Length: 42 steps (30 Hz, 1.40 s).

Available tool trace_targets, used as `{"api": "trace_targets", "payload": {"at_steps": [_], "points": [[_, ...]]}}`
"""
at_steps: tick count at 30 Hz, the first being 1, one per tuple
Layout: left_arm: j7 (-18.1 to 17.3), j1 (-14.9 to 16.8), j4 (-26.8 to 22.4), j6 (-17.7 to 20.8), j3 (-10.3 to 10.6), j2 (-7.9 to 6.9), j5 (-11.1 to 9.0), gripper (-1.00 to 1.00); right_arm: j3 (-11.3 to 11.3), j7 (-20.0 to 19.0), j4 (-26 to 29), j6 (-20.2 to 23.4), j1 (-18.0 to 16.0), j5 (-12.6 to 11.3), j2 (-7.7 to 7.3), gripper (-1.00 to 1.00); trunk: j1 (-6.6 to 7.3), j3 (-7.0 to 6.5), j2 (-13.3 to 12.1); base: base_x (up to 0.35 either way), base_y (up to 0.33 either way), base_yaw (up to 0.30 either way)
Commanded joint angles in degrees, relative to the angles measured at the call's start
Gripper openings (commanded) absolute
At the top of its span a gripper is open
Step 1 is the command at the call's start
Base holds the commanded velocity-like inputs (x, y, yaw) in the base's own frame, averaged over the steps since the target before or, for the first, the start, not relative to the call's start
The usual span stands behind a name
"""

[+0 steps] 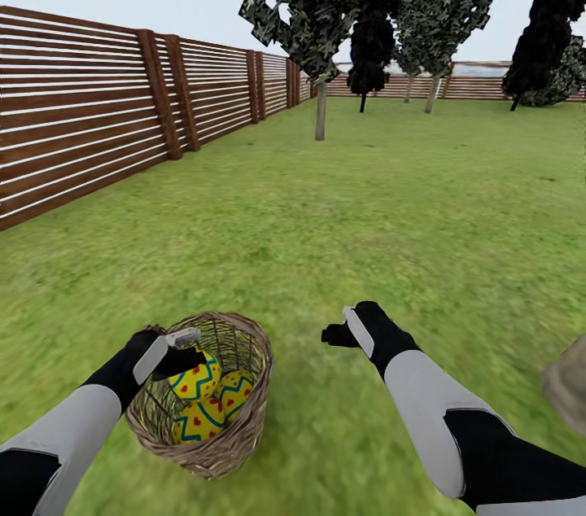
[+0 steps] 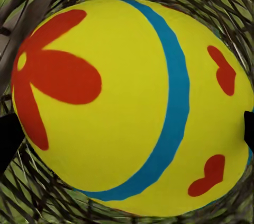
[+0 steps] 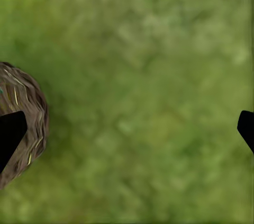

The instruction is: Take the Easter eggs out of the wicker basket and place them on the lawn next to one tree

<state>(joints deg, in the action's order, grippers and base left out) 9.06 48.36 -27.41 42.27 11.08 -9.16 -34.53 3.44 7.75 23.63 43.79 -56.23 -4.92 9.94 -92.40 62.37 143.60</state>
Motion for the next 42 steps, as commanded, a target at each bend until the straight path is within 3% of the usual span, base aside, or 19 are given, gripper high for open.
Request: {"api": "trace_targets", "payload": {"at_steps": [1, 14, 28, 42], "points": [[0.5, 0.2, -0.1, 0.7, 0.4, -0.07, -0.6, -1.00, 0.3, 0.5, 0.1, 0.2, 0.0, -0.5, 0.06, 1.00, 0.03, -0.17, 0.0, 0.000, 0.000, 0.000], [0.4, 0.5, -0.7, 7.3, 0.4, -0.12, -0.8, -1.00, 0.4, 0.4, 0.0, 0.2, 0.0, -0.5, 0.06, 1.00, 0.37, -3.05, -0.2, 0.000, 0.000, 0.000], [0.0, 0.6, -0.8, 10.2, 0.3, -0.32, -0.8, -1.00, 0.5, 0.3, 0.0, 0.2, 0.0, -0.5, 0.06, 1.00, 0.73, -6.15, -0.4, 0.000, 0.000, 0.000], [-0.2, 1.0, -0.9, 13.0, 0.3, -0.28, -0.9, -1.00, 0.9, 0.3, 0.1, 0.2, 0.0, -0.5, -0.07, 1.00, 3.80, -8.67, -6.0, 0.000, 0.000, 0.000]]}}
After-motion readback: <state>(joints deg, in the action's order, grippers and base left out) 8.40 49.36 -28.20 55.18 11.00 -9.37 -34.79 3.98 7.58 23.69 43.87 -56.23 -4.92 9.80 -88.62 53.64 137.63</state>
